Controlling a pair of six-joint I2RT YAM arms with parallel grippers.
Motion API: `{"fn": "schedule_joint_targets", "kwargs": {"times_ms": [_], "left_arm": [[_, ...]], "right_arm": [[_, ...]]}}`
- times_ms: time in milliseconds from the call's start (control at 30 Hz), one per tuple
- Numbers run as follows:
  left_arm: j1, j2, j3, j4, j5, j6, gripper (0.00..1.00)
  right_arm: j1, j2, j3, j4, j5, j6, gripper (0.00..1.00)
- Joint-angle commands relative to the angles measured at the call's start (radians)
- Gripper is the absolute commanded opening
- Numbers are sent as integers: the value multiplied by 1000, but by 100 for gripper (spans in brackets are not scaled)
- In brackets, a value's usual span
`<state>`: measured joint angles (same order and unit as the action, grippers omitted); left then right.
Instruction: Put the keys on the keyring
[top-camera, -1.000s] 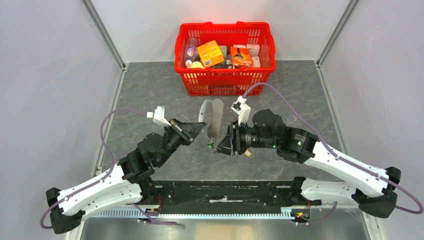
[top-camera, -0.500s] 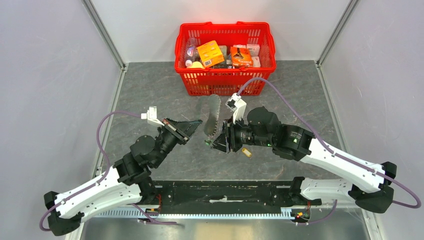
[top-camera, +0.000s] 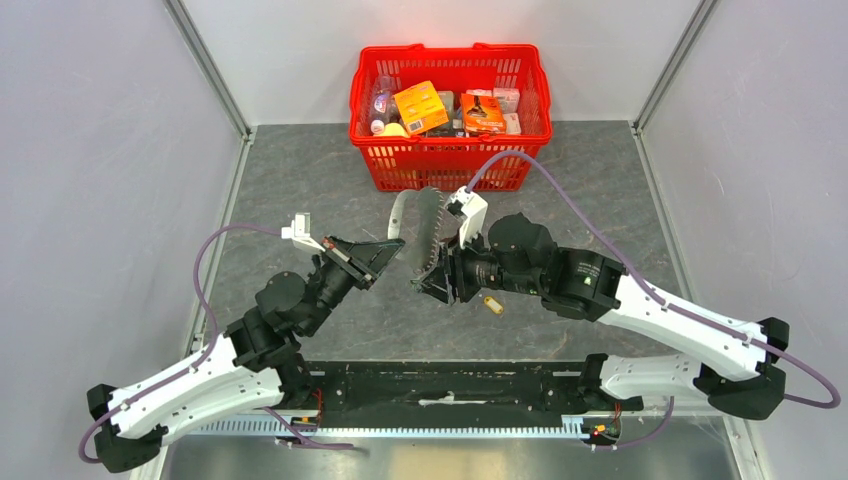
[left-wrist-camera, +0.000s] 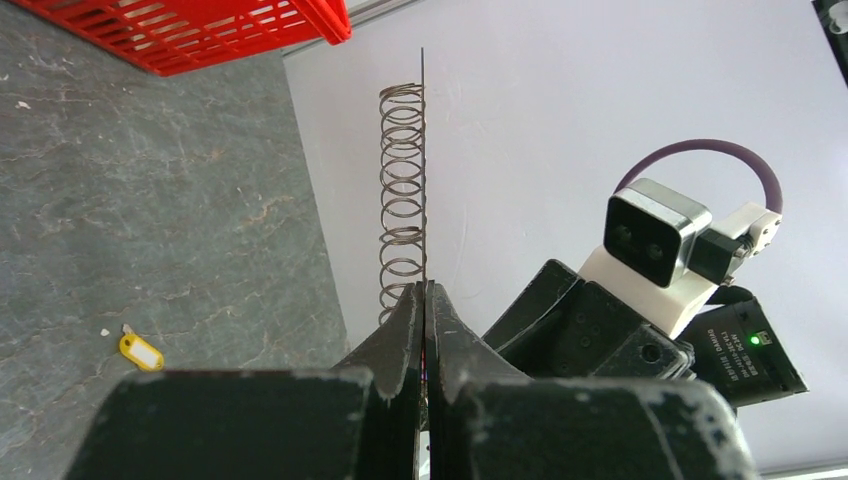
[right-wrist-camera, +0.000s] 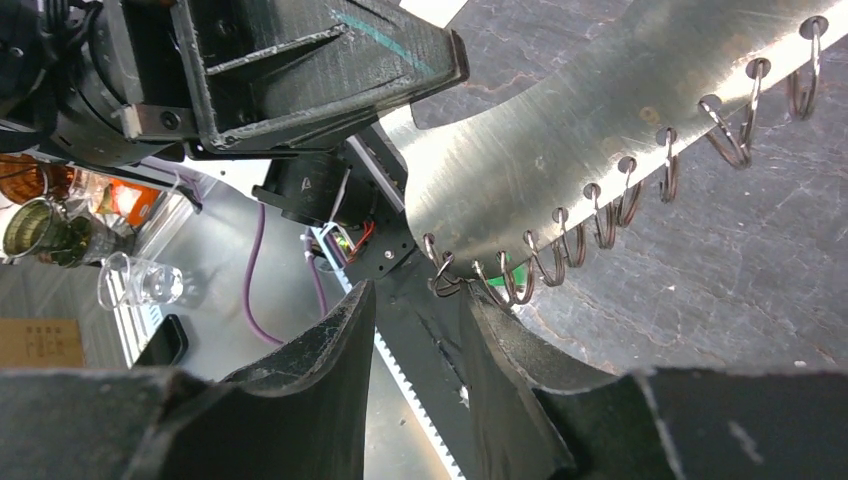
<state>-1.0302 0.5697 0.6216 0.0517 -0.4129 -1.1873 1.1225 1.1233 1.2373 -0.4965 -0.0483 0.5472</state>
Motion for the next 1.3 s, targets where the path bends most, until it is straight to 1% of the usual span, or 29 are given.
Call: {"fn": "schedule_joint_targets", "kwargs": {"times_ms": [0, 400, 767, 1167, 1267], "left_arm": [[-5, -18, 38, 76, -1, -49, 2], [-4, -24, 48, 89, 31, -58, 2], [-4, -25, 59, 93, 54, -58, 2], [-5, 0, 77, 105, 89, -54, 2], [-5, 0, 76, 108, 92, -54, 2]], "right_arm": [[22, 0, 52, 0, 72, -45, 43], [73, -36, 54, -11, 196, -116, 43], [100, -35, 82, -36, 228, -162, 42], [124, -15, 106, -76, 187, -257, 43], [138, -12, 110, -89, 210, -281, 43]]}}
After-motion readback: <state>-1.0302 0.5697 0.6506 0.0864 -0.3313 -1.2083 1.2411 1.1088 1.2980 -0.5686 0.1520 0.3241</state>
